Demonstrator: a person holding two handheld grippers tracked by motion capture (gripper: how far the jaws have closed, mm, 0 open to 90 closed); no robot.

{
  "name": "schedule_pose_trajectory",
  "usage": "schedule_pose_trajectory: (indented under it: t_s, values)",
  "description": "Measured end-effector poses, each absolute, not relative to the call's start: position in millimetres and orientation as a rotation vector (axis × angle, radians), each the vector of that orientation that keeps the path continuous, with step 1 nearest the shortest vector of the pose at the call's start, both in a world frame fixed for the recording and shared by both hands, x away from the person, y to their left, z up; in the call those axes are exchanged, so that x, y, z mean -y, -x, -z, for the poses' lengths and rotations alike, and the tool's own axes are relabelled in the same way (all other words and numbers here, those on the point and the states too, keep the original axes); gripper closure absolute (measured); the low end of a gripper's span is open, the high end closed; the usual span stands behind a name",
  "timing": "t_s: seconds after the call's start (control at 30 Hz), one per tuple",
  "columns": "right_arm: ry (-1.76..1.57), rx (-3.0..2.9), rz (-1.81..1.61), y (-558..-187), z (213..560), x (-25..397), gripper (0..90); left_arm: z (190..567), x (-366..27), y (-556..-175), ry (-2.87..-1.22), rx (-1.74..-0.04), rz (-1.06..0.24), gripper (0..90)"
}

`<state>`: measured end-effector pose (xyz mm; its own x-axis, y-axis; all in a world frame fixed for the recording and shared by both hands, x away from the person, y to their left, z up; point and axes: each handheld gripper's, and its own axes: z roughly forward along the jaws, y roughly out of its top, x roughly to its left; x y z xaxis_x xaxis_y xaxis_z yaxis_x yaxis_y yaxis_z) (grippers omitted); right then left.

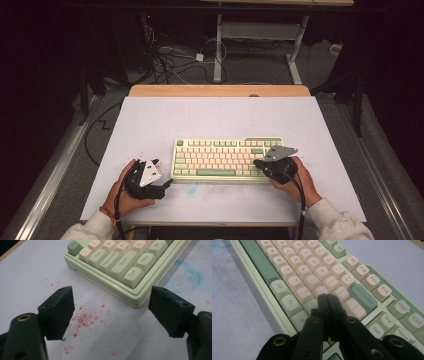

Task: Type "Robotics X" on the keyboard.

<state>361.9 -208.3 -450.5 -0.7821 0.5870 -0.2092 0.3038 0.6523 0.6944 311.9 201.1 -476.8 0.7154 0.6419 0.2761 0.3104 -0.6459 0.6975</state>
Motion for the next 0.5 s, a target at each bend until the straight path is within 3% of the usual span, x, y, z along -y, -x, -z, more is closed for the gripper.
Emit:
schedule_pose_trajectory:
  t_s: [0.5]
  values:
    - [-0.705, -2.454, -0.914, -362.3, 452.5, 209.7, 90.0, 475.6, -199.9, -312.3, -2.276, -0.741, -0.677, 20.9]
